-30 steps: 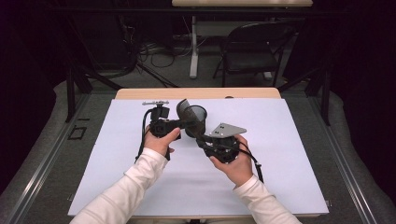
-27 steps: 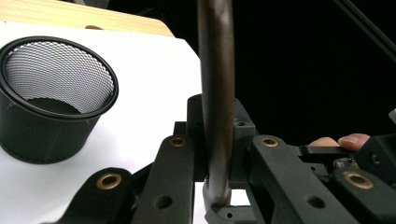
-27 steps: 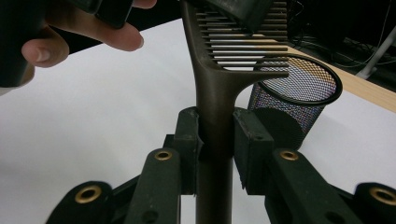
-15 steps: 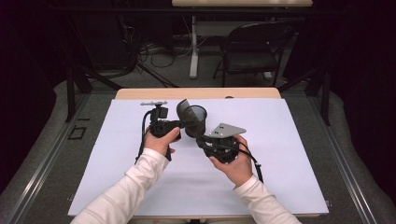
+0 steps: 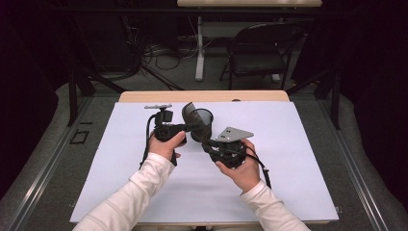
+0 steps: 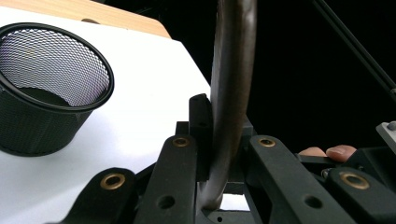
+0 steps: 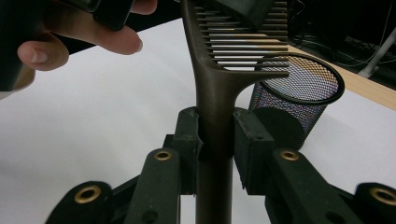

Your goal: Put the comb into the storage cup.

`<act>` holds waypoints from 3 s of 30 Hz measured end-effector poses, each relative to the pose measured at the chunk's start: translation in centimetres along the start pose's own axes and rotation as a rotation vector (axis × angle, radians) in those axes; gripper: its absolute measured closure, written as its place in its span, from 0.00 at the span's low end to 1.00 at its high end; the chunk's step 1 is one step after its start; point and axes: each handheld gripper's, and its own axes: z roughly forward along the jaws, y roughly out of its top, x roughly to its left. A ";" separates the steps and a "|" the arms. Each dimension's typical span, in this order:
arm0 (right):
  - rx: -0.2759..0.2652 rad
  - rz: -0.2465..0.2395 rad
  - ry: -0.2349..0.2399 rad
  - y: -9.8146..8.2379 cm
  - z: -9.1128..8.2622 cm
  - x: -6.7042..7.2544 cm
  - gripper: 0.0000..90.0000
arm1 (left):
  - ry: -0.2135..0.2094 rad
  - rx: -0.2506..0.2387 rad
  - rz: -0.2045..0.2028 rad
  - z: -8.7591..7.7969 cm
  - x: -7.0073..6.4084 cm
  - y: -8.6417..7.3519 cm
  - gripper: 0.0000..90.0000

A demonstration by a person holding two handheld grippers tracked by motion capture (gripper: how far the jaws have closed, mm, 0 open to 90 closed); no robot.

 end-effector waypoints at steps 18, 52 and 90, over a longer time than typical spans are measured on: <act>0.003 0.015 0.003 0.0 0.0 -0.3 0.80 | 0.008 -0.002 -0.005 0.4 -0.1 0.2 0.95; 0.001 0.034 0.019 0.2 -0.2 -0.9 0.63 | 0.051 -0.042 0.005 0.4 0.1 0.8 0.95; 0.041 -0.058 -0.005 0.5 -0.1 -1.0 0.47 | 0.157 -0.130 0.090 -0.7 1.0 2.1 0.95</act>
